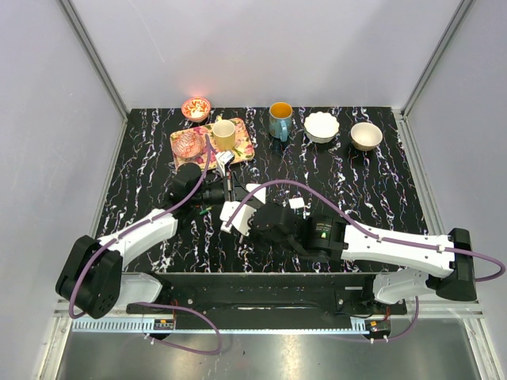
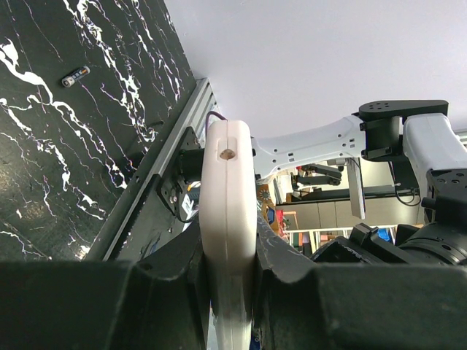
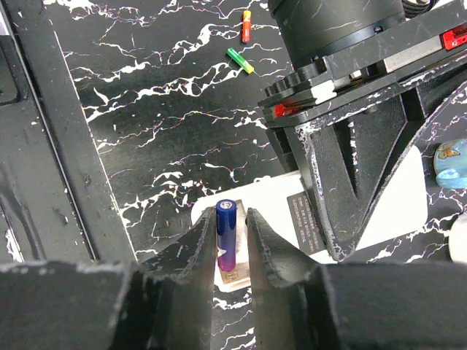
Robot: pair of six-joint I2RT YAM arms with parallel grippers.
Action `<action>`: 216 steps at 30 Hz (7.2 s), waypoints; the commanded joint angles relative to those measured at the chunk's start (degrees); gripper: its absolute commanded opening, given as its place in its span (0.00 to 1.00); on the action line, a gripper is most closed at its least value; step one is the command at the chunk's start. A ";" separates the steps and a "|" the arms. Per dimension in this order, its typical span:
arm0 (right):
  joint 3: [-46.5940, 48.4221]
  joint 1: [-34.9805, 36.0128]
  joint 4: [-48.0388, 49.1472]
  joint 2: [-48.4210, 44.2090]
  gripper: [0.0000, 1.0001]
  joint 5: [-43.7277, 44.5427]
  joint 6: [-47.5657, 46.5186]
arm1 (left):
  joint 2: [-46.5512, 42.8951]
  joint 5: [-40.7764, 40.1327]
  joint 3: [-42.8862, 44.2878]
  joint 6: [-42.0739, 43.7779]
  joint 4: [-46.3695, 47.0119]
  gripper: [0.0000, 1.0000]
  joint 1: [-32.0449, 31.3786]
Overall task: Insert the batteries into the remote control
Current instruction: Load the battery into the remote control.
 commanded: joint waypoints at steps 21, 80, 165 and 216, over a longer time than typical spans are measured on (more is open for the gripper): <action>0.73 0.08 -0.16 -2.91 0.54 -1.24 2.30 | -1.14 0.87 0.10 -2.47 5.41 0.00 -0.19; -13.69 -14.86 13.38 -14.87 0.99 -10.73 54.68 | -1.23 -12.41 -4.91 -8.62 22.81 0.00 -0.10; -19.66 -17.76 16.90 -16.01 0.44 -12.58 57.05 | -4.74 -12.84 -3.51 -7.48 20.43 0.00 -0.01; -14.57 -17.76 6.96 -8.19 0.00 -17.59 53.62 | -4.22 -9.95 -0.17 -11.34 22.46 0.00 0.87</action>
